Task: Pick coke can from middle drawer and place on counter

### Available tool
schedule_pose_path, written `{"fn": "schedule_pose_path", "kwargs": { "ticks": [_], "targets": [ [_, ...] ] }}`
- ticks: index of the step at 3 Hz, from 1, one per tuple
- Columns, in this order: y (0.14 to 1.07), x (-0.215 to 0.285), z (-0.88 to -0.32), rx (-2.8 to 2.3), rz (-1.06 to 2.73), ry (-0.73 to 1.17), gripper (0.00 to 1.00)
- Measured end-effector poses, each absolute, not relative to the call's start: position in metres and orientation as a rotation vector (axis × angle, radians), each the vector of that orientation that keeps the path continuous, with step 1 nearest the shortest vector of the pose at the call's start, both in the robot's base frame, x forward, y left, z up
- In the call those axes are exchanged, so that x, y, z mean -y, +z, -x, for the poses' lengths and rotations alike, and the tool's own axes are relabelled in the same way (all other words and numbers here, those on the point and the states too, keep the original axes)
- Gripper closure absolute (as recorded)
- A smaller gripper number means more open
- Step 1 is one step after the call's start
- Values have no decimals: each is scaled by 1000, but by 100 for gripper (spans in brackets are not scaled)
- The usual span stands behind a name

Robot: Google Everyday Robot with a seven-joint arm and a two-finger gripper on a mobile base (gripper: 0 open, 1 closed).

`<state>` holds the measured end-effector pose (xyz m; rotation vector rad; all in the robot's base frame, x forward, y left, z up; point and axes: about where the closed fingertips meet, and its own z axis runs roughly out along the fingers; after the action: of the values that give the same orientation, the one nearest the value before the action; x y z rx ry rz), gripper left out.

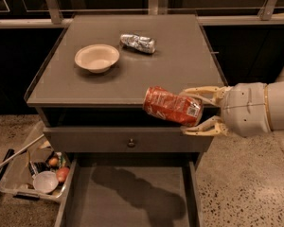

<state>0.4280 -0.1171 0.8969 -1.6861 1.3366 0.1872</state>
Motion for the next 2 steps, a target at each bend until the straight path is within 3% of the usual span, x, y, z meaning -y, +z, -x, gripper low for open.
{"fn": "schedule_pose_path", "kwargs": {
  "ticks": [2],
  "targets": [
    [898,142,-480,-1458,1586,193,100]
  ]
}}
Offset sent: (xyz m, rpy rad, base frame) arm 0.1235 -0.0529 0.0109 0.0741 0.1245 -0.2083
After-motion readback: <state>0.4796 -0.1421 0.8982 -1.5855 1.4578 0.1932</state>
